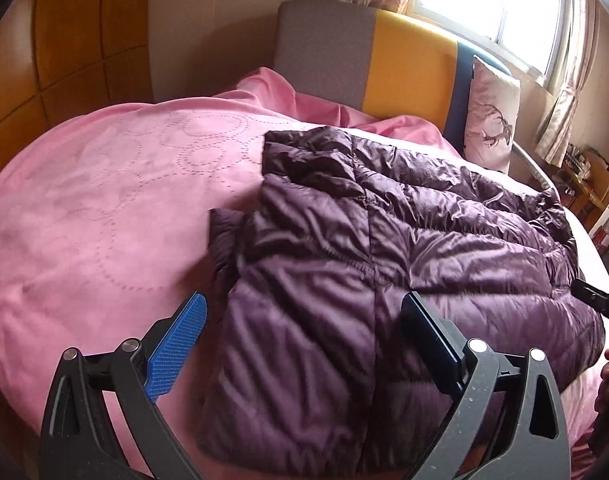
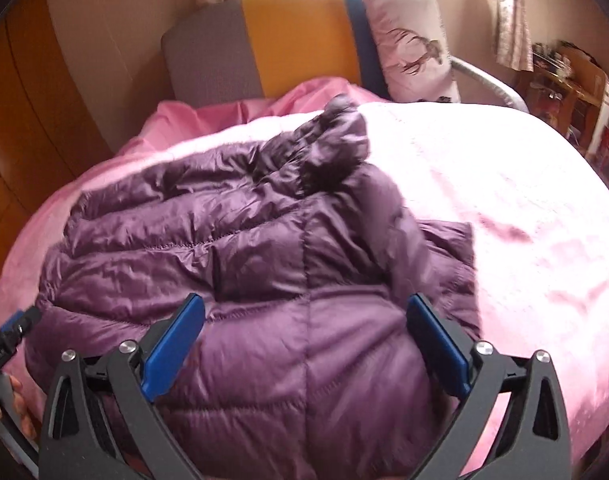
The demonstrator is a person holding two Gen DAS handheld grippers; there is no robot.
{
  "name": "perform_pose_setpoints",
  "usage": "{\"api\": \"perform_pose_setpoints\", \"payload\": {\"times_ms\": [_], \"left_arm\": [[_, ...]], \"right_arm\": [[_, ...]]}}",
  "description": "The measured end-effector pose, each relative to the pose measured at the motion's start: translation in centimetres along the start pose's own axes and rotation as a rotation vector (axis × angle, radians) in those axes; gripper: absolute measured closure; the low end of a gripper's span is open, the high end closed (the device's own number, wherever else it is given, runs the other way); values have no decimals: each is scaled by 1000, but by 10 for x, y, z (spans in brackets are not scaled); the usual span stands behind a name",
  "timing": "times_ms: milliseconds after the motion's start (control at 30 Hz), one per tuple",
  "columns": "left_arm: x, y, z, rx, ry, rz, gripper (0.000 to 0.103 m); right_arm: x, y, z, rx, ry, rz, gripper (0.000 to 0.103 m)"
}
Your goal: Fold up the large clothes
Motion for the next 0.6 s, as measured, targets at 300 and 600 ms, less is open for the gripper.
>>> {"api": "perform_pose_setpoints", "payload": {"times_ms": [300,600], "left_arm": [[-15,26,22,-50,14,15,6],[-2,36,24,-61,72,46,6]], "right_arm": [[-19,36,-47,217,-89,4,2],[-13,39,-61,276,-133,9,2]]}}
Point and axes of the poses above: each gripper's, at about its wrist camera, not at the fingertips, and x roughly the way its jaws point, z to its left, y to its underside, the point moved 7 cm from there along x, roughly the way its jaws point, and after that the axes turned 4 degrees about -y, right-handed, at the moved point
